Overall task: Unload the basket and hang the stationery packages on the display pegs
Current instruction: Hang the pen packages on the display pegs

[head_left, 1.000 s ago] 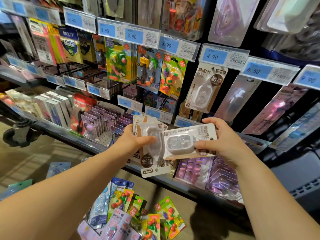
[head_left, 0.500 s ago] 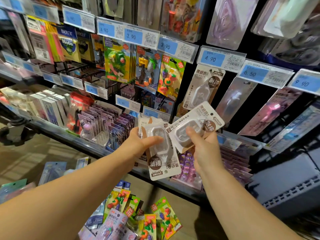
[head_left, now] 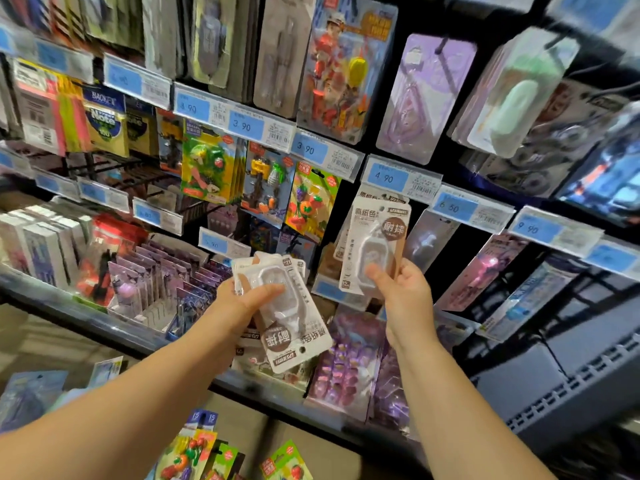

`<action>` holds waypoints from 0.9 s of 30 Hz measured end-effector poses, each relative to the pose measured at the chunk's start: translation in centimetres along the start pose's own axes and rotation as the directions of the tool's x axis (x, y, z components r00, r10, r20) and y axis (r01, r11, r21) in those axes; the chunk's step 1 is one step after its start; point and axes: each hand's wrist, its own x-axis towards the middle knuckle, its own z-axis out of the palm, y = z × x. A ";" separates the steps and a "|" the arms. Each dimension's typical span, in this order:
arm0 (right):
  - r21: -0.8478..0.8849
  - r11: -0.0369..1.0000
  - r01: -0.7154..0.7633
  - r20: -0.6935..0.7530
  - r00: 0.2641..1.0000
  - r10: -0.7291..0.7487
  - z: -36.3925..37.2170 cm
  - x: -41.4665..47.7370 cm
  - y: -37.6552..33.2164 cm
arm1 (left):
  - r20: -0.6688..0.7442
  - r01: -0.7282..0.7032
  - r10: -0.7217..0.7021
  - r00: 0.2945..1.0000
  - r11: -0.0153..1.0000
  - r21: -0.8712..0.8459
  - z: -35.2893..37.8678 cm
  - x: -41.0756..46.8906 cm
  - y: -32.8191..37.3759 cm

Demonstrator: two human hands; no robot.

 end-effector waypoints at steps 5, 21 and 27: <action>0.052 0.998 -0.036 -0.044 0.998 0.038 1.1 1.5 -0.6 | 0.040 0.013 -0.012 0.999 0.999 -0.030 -0.4 -0.5 0.5; -0.121 0.973 -0.198 -0.337 0.930 0.147 4.2 3.8 0.1 | 0.047 0.009 -0.007 0.999 0.999 -0.042 -1.2 -0.4 0.8; -0.411 0.912 -0.004 -0.223 0.970 -0.097 4.9 -0.9 0.0 | 0.036 0.023 -0.020 0.999 0.996 -0.090 -1.7 0.1 0.5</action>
